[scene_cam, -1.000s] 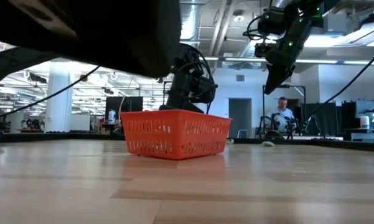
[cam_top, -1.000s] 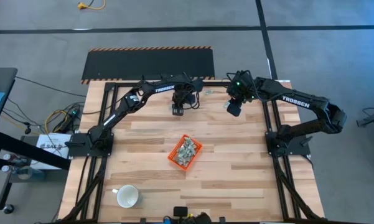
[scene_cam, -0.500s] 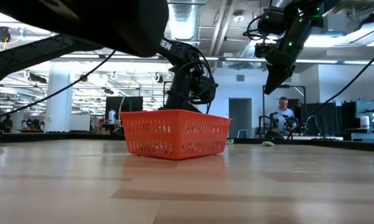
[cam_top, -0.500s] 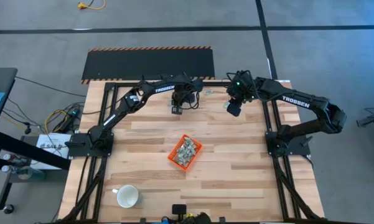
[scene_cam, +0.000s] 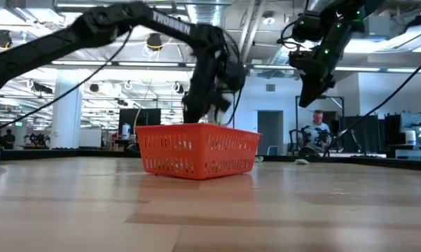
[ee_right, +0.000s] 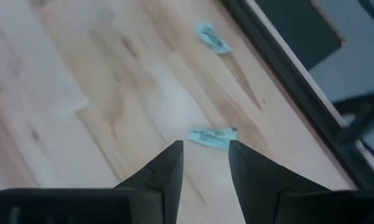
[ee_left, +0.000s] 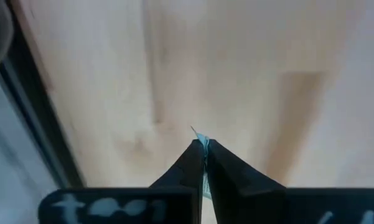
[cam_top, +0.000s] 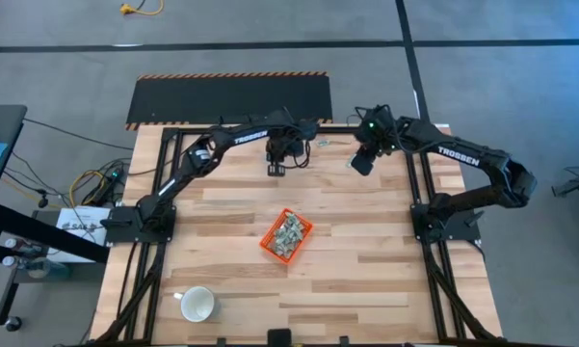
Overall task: Pick and place Stevia / Truvia into bins
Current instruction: Put the stevia packet into the orange bin
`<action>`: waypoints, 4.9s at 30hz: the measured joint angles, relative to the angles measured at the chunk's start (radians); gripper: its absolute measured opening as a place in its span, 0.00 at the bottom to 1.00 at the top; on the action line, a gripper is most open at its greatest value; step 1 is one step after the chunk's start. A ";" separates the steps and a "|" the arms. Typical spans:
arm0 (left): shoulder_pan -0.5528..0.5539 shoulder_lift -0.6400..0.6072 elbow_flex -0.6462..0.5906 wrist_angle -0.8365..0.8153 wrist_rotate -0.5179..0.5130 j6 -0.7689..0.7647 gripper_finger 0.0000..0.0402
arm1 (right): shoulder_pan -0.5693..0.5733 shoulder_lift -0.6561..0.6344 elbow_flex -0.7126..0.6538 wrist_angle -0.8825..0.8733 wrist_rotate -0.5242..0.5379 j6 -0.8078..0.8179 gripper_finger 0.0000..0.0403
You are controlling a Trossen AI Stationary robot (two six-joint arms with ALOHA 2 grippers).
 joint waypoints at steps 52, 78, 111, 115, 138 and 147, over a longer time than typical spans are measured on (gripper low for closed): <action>-0.482 -0.484 -0.776 0.692 0.308 -0.102 0.07 | -0.176 0.276 0.000 0.005 -0.157 0.261 0.33; -0.389 -0.805 -0.941 0.763 0.291 -0.090 0.26 | -0.159 0.428 0.015 0.053 -0.132 0.650 0.42; -0.285 -1.046 -1.412 1.234 0.244 -0.057 0.25 | -0.090 0.591 0.116 0.054 -0.143 0.961 0.41; -0.285 -1.046 -1.453 1.272 0.244 -0.055 0.25 | -0.081 0.591 0.117 0.051 -0.157 0.859 0.41; -0.285 -1.046 -1.456 1.292 0.240 -0.040 0.25 | 0.040 0.593 0.280 -0.158 0.105 -0.344 0.41; -0.285 -1.046 -1.455 1.292 0.240 -0.040 0.25 | -0.008 0.622 0.282 -0.124 0.048 -0.366 0.41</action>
